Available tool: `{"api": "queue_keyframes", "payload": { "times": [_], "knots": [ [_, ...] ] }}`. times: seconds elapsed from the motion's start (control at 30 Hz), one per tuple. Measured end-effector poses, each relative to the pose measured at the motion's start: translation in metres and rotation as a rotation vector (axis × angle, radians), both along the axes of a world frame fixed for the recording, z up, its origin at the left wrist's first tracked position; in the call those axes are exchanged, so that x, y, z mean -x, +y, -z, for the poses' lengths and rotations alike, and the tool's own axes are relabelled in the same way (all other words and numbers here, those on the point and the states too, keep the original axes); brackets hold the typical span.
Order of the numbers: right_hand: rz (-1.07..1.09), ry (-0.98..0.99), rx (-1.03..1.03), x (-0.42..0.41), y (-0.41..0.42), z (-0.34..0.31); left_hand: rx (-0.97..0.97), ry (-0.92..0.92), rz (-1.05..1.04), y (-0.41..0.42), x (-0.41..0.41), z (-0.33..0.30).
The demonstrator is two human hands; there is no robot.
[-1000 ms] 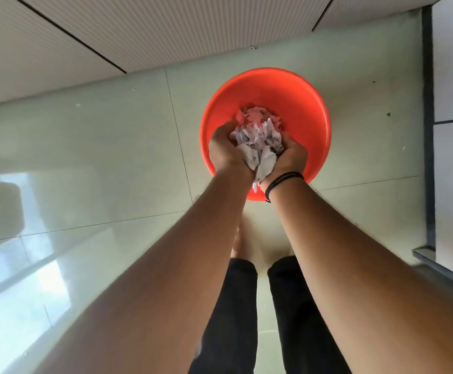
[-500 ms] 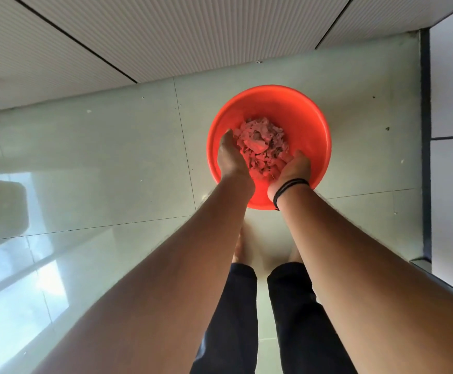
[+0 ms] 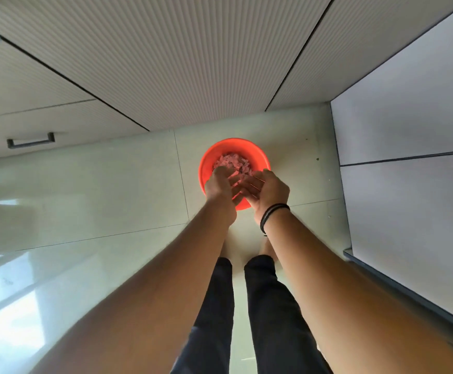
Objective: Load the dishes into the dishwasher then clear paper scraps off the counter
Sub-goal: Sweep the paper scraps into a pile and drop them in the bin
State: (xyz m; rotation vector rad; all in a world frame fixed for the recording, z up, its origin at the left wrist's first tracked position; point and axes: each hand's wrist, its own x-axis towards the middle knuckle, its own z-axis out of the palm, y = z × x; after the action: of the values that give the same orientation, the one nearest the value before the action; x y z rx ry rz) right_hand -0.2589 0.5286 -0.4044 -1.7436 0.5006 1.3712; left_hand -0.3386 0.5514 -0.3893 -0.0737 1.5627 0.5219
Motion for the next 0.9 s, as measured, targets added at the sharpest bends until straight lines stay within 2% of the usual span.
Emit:
{"api": "queue_keyframes", "payload": {
  "times": [0.17, 0.3, 0.4, 0.6, 0.9],
  "knots": [
    [-0.005, -0.07, -0.044, -0.002, -0.006, -0.136, -0.056, 0.005, 0.137, -0.006, 0.01, -0.129],
    [-0.033, -0.132, -0.171, -0.01, -0.013, -0.241, -0.12, -0.058, 0.193, -0.014, 0.013, -0.229],
    [0.026, -0.172, -0.3, -0.025, -0.02, -0.306, -0.176, -0.14, 0.184, -0.019, 0.003, -0.289],
    [0.192, -0.246, -0.455, -0.057, -0.022, -0.401, -0.401, -0.29, 0.311, -0.009, -0.018, -0.368],
    [0.262, -0.413, -0.66, -0.122, -0.021, -0.486, -0.544, -0.399, 0.367, 0.0, -0.1, -0.424]
  ]
}}
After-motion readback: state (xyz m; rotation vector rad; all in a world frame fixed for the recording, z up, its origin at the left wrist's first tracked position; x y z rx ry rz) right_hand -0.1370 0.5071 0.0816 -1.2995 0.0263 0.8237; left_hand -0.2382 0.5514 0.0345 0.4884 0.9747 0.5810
